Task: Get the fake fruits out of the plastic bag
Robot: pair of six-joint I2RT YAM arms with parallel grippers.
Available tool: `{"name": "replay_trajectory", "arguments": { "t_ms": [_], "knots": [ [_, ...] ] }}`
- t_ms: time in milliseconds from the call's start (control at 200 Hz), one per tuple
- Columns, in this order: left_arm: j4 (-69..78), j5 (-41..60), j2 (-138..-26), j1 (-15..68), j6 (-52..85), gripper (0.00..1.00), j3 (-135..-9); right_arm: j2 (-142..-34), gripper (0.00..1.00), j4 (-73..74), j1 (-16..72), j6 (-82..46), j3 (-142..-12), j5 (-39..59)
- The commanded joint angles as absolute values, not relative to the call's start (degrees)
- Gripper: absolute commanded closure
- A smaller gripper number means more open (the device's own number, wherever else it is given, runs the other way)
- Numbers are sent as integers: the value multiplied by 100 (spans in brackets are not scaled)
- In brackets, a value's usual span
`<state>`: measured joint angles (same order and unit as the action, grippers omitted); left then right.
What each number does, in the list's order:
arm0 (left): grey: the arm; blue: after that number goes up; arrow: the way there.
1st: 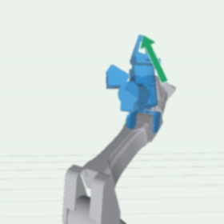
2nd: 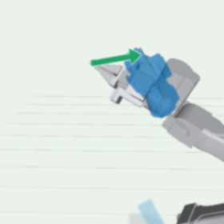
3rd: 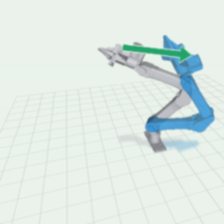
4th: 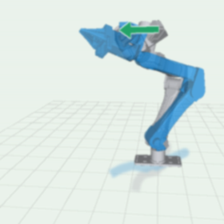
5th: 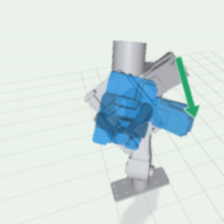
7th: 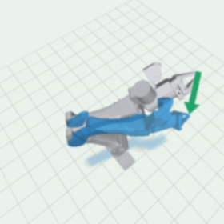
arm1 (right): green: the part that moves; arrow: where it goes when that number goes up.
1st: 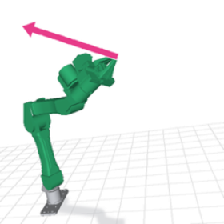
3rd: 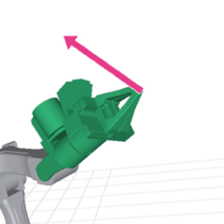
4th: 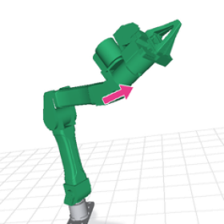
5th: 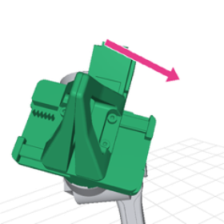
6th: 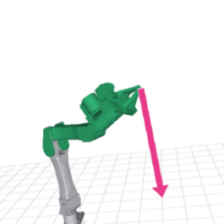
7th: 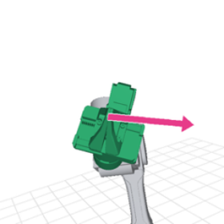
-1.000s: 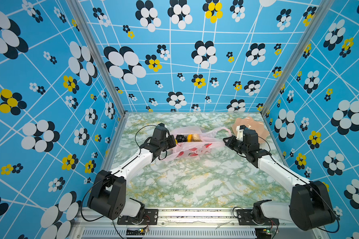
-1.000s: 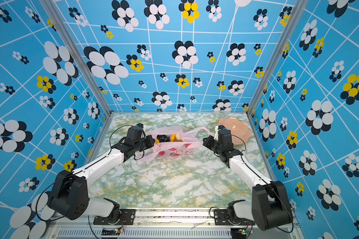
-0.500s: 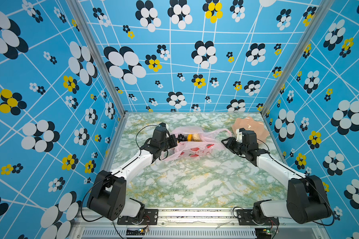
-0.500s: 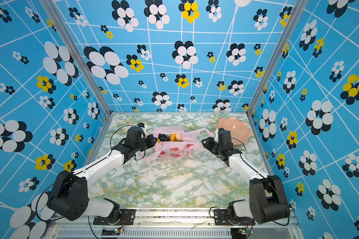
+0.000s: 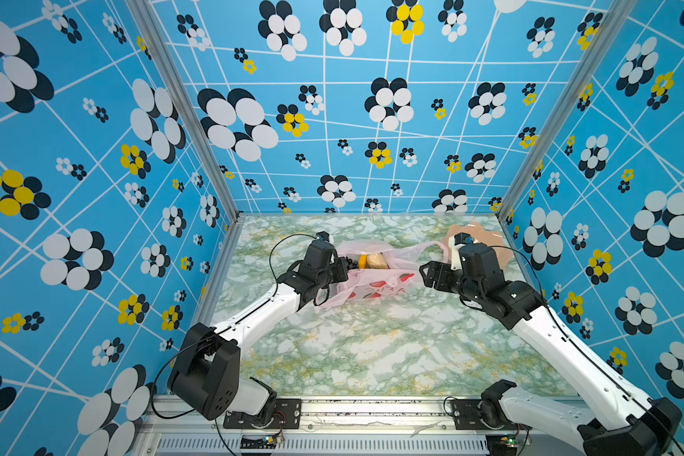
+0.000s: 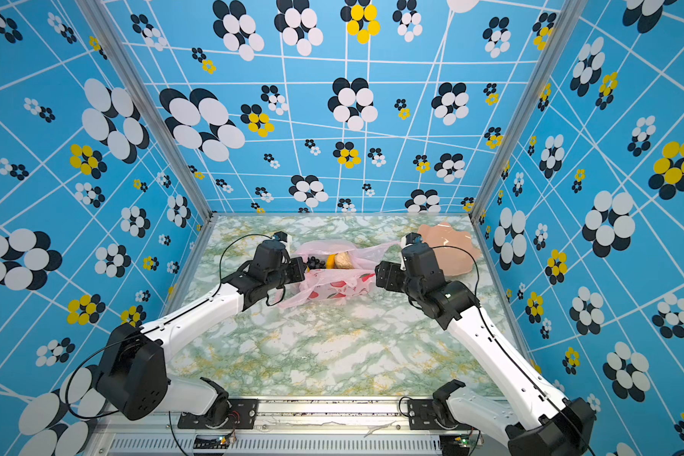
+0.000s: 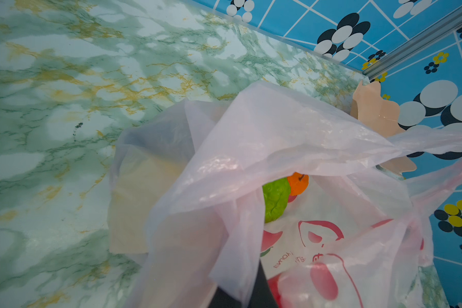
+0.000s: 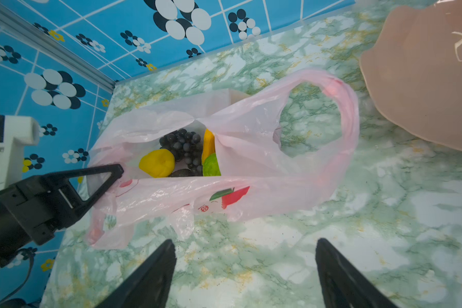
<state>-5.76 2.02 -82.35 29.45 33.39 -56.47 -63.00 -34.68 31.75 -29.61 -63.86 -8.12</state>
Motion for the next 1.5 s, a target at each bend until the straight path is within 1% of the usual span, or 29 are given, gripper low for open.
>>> {"name": "replay_trajectory", "arguments": {
  "t_ms": [0, 190, 340, 625, 730, 830, 850, 895, 935, 990, 1060, 1165, 1285, 1300, 1495],
  "knots": [
    [-749, -32, -8331, 3028, 3133, 98, -5789, -6588, 15, -4096, 3657, -2684, -6884, -1810],
    [-732, -193, -8232, 3204, 2945, 98, -5667, -7643, 15, -3589, 3770, -2646, -7235, -1283],
    [-704, -202, -8151, 3217, 2937, 98, -5494, -8623, 14, -3531, 3768, -2594, -7779, -1300],
    [-629, -185, -8025, 3217, 2892, 98, -5325, -10184, 13, -3682, 3678, -2334, -8668, -2095],
    [-568, -158, -7984, 3217, 2901, 98, -5256, -10689, 15, -3695, 3581, -2271, -8998, -2285],
    [-542, -11, -7981, 3129, 3036, 97, -5215, -11223, 21, -3798, 3491, -2226, -9460, -2485],
    [-525, 47, -7985, 3094, 3082, 97, -5206, -11282, 18, -3738, 3477, -2192, -9478, -2512],
    [-467, 185, -7988, 3014, 3165, 96, -5171, -11381, 20, -3491, 3450, -2119, -9409, -2682],
    [-418, 259, -7981, 2960, 3211, 96, -5139, -11463, 24, -3408, 3409, -2092, -9423, -2744],
    [-418, 265, -7977, 2930, 3221, 96, -5122, -11537, 35, -3414, 3344, -2079, -9510, -2770],
    [-472, 239, -7948, 2893, 3207, 96, -5106, -11495, 56, -3368, 3259, -2039, -9527, -2770],
    [-455, 317, -7900, 2786, 3243, 97, -5043, -11259, 78, -3205, 3130, -1989, -9366, -2748],
    [-268, 702, -7813, 2449, 3490, 96, -4871, -10768, 99, -2839, 2939, -1974, -8870, -2171],
    [-244, 711, -7799, 2422, 3511, 97, -4845, -10696, 100, -2792, 2902, -2006, -8815, -2062],
    [-303, 625, -7608, 2270, 3385, 97, -4786, -10004, 100, -1937, 2415, -2812, -8068, -64]
  ]
}}
